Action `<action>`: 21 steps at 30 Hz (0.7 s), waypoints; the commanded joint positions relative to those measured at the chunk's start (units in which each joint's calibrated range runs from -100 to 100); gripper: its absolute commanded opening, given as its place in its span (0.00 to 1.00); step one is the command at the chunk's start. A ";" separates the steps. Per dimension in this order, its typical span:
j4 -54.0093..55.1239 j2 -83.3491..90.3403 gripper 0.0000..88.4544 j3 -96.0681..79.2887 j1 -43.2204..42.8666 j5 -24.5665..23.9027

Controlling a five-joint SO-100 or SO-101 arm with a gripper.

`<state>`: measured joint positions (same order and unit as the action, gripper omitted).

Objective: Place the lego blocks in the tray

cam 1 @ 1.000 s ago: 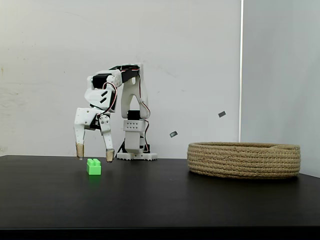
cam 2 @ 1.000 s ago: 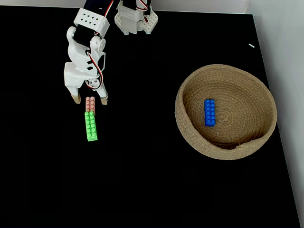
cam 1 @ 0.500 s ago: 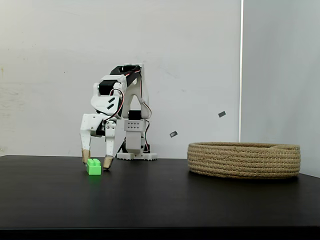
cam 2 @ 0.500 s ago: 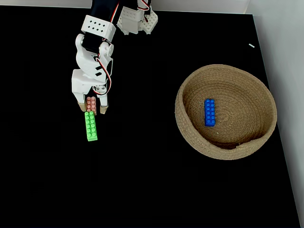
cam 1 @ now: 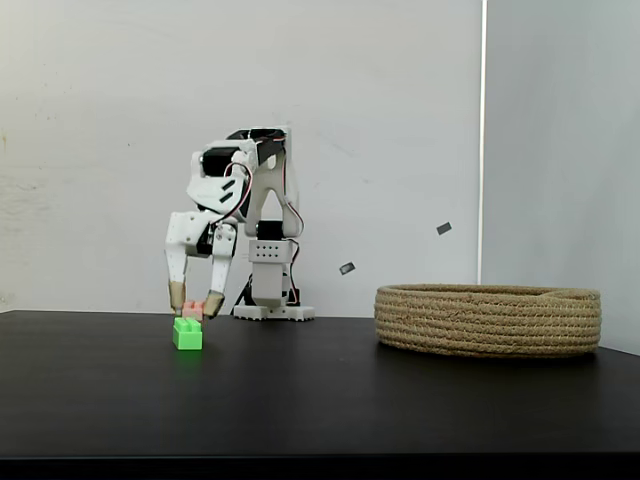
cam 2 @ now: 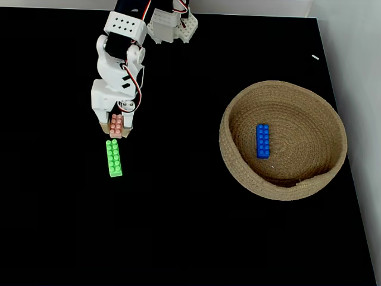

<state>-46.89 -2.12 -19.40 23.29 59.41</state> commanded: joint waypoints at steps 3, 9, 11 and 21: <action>-7.46 12.52 0.00 12.33 -5.90 -3.76; -8.37 13.73 0.00 20.90 -16.12 -10.55; -8.46 13.73 0.00 22.18 -20.07 -12.80; -9.12 12.61 0.00 22.36 -39.53 -21.68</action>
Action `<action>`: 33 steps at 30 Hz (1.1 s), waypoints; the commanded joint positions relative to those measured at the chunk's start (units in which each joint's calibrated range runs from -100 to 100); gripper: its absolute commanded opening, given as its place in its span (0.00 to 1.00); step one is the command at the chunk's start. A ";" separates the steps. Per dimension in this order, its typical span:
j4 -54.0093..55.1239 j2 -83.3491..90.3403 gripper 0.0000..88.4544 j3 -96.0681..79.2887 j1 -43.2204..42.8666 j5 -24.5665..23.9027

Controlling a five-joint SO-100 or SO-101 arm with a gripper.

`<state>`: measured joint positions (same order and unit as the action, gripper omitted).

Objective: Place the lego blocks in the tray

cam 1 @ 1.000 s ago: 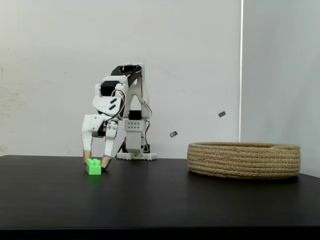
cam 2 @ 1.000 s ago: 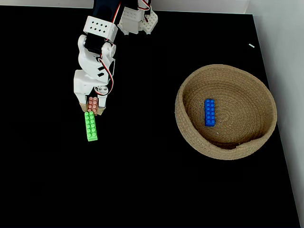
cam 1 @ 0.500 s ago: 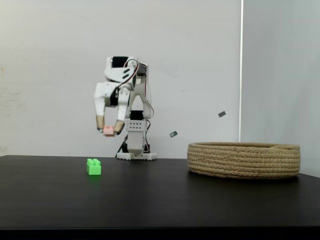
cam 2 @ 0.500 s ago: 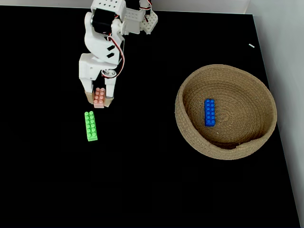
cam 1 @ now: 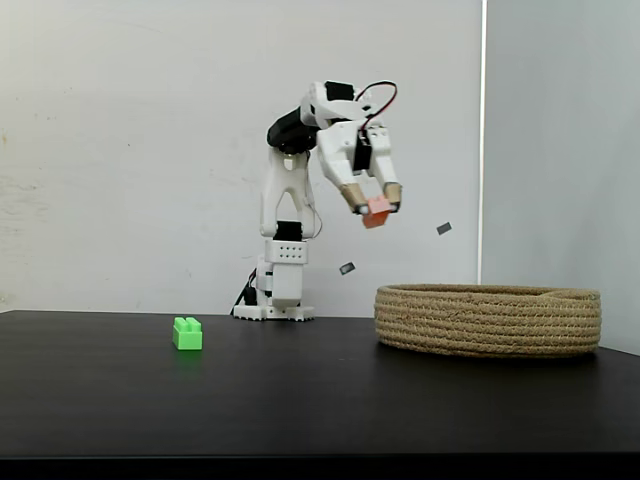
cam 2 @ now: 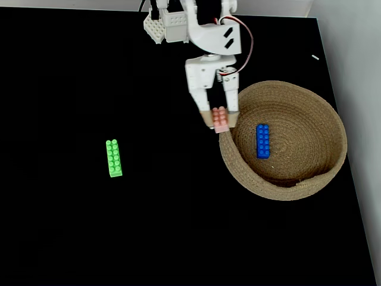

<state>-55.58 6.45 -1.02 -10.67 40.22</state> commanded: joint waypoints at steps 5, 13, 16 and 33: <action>-0.69 2.84 0.00 3.62 -11.51 -2.25; -2.68 3.10 0.39 3.62 -12.00 -0.24; -6.27 4.65 0.41 3.71 -8.79 0.78; -11.18 0.86 0.34 -2.68 27.90 23.39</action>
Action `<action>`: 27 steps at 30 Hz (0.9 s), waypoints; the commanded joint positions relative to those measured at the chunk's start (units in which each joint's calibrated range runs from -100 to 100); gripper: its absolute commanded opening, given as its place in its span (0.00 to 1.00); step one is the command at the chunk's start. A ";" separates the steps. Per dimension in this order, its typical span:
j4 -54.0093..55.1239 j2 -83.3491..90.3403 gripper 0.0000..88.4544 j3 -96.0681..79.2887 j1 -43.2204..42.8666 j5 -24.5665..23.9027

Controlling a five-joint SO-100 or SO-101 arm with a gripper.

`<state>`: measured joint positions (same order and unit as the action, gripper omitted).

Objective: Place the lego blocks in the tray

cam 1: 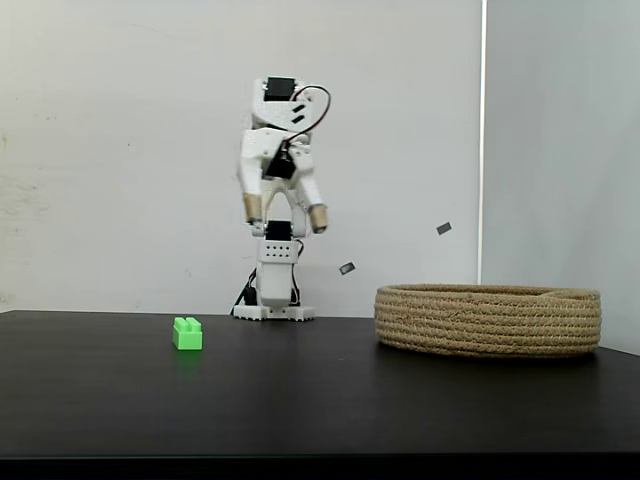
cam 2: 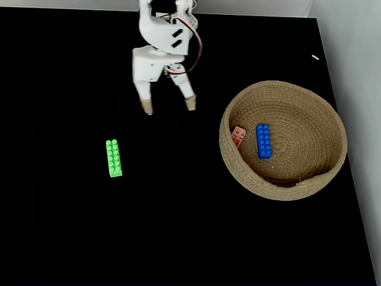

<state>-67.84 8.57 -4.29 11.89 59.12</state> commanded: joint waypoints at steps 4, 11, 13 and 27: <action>4.58 -5.90 0.33 0.23 8.97 7.37; 10.33 -12.61 0.32 1.87 10.78 8.84; 10.91 -13.98 0.32 2.69 10.95 9.43; 13.99 -23.10 0.31 9.71 12.84 10.45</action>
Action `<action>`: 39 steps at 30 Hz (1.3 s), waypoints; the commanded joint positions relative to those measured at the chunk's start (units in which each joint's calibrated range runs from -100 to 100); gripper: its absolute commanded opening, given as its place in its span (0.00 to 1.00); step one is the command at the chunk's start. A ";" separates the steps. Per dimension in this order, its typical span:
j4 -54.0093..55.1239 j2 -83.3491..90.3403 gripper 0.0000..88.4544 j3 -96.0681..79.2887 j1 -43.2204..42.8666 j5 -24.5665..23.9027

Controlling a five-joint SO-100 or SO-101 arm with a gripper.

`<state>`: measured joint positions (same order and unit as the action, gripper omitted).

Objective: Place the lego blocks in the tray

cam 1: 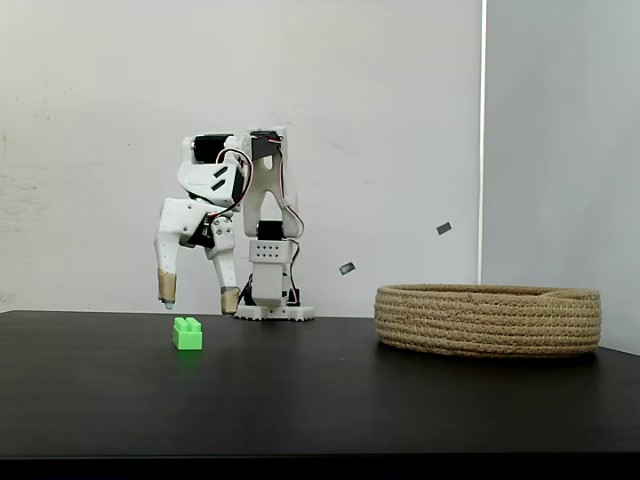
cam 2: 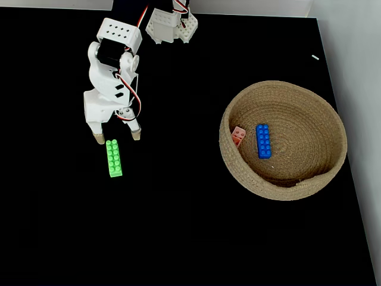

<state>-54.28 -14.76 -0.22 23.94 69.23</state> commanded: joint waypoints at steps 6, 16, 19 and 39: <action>0.51 -3.47 0.31 10.39 1.78 0.24; 3.43 -8.29 0.29 13.86 0.38 -1.22; 5.10 -9.15 0.27 12.67 -0.36 -1.86; 13.18 -2.70 0.00 1.27 -1.68 -7.37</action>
<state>-40.32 -24.85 1.10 21.58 62.05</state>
